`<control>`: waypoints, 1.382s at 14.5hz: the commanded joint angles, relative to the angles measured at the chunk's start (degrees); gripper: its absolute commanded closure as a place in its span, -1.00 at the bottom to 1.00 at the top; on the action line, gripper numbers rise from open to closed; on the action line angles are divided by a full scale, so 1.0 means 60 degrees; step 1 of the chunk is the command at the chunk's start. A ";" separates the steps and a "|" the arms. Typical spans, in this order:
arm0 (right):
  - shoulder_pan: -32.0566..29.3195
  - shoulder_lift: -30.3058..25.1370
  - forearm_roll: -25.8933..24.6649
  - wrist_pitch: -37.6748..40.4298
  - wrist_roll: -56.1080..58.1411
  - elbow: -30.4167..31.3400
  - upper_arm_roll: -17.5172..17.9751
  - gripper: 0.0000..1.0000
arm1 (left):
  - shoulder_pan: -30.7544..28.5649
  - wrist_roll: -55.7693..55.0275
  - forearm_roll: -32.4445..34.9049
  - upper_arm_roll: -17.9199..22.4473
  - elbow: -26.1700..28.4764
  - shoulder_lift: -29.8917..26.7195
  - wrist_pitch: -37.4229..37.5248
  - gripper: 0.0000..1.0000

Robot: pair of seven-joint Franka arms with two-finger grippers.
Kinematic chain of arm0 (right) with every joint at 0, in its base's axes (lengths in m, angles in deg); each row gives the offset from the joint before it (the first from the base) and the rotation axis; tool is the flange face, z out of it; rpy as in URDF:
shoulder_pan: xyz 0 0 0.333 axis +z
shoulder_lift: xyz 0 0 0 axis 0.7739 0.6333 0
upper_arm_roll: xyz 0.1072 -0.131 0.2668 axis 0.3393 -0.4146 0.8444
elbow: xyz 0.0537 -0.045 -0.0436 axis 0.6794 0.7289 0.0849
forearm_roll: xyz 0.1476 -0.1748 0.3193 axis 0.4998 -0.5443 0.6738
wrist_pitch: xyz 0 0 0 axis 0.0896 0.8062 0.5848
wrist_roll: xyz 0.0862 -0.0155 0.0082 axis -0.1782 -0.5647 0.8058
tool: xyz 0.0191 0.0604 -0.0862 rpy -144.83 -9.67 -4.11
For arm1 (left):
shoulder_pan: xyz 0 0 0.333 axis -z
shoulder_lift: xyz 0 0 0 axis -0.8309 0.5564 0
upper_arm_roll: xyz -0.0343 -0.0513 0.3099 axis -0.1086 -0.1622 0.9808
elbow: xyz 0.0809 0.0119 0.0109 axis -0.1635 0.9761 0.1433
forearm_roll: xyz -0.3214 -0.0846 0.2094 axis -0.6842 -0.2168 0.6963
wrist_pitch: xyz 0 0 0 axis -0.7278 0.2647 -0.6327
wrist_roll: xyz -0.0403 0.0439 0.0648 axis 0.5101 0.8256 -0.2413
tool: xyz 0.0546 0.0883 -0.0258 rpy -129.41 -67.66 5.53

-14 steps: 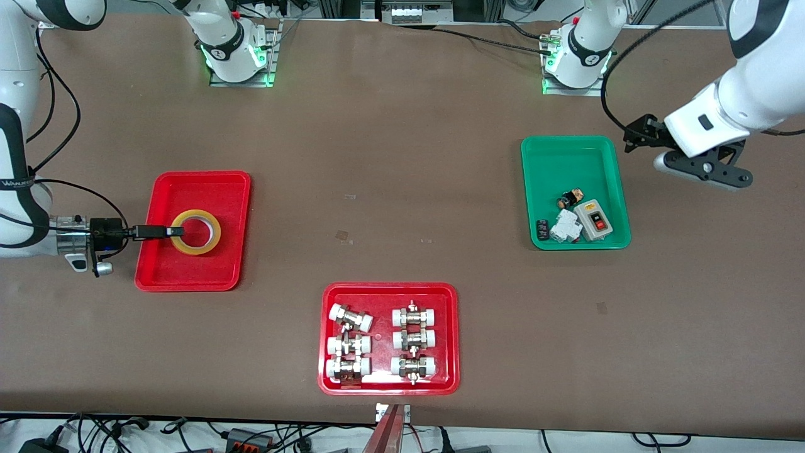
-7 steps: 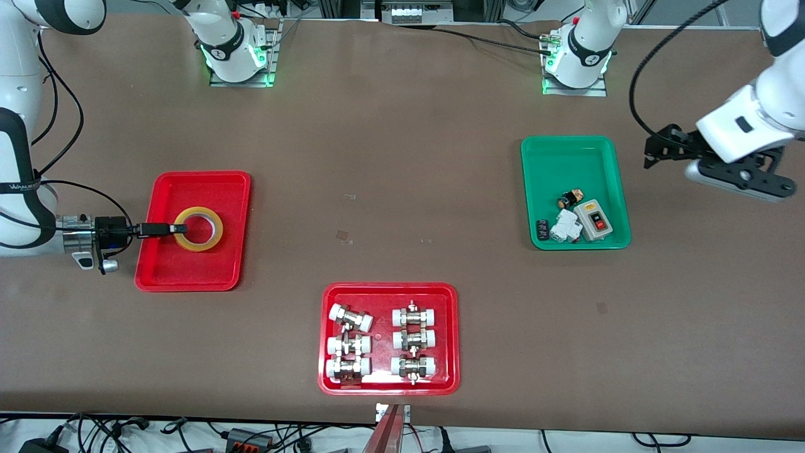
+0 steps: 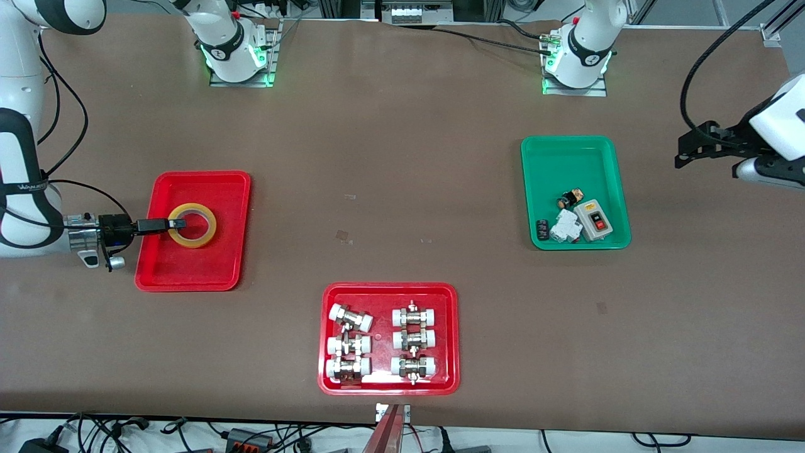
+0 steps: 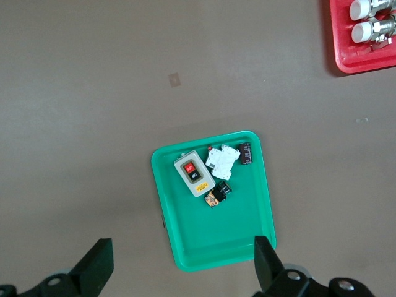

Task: Left arm passes tape to right arm into tray

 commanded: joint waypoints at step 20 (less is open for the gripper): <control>0.2742 -0.2950 -0.5151 0.0133 -0.4960 -0.1365 0.0142 -1.00 | 0.1589 -0.0211 0.0199 0.1669 0.0600 -0.0560 0.0198 -1.00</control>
